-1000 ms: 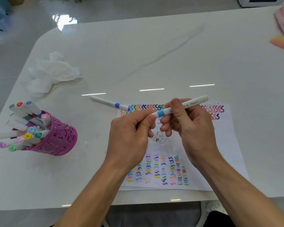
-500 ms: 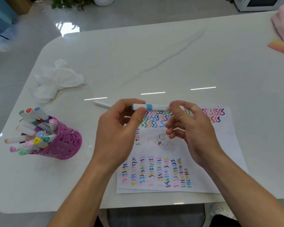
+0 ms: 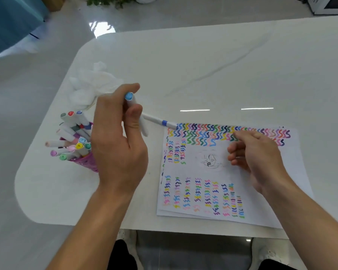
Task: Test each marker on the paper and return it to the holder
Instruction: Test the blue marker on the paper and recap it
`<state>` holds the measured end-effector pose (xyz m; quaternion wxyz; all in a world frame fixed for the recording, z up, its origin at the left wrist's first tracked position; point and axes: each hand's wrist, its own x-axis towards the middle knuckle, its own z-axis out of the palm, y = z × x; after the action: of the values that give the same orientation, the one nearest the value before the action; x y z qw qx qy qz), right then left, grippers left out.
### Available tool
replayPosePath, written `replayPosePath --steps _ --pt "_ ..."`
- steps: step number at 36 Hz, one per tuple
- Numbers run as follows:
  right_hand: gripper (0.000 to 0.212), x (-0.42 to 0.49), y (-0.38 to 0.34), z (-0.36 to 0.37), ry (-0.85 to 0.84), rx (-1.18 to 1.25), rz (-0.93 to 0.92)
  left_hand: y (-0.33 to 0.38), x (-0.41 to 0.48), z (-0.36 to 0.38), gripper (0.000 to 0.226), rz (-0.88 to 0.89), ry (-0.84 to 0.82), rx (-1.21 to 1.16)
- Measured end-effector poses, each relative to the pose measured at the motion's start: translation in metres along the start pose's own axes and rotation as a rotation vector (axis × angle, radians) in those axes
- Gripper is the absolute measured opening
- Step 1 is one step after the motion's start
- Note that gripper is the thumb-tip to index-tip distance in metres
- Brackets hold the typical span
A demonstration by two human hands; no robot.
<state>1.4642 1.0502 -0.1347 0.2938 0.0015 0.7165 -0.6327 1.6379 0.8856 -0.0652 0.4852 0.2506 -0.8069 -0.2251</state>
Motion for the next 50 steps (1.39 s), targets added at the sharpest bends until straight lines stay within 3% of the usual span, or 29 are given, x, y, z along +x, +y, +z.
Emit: replayPosePath --steps 6,12,22,39,50 --pt "0.011 0.0 0.004 0.003 0.015 -0.033 -0.03 -0.004 0.005 -0.023 0.034 0.087 0.143 0.162" --pt "0.01 -0.003 0.004 0.006 0.015 -0.04 -0.042 -0.011 0.007 -0.043 0.036 0.039 0.216 0.222" --pt "0.01 -0.003 0.003 0.011 0.015 -0.038 -0.038 -0.026 -0.001 -0.059 0.03 -0.117 0.039 0.379" --pt "0.01 -0.001 0.003 0.013 0.012 -0.025 -0.041 -0.042 -0.009 -0.059 0.03 -0.25 -0.107 0.505" --pt "0.009 0.0 0.005 0.013 0.014 -0.031 -0.048 -0.039 -0.009 -0.052 0.031 -0.196 -0.11 0.535"
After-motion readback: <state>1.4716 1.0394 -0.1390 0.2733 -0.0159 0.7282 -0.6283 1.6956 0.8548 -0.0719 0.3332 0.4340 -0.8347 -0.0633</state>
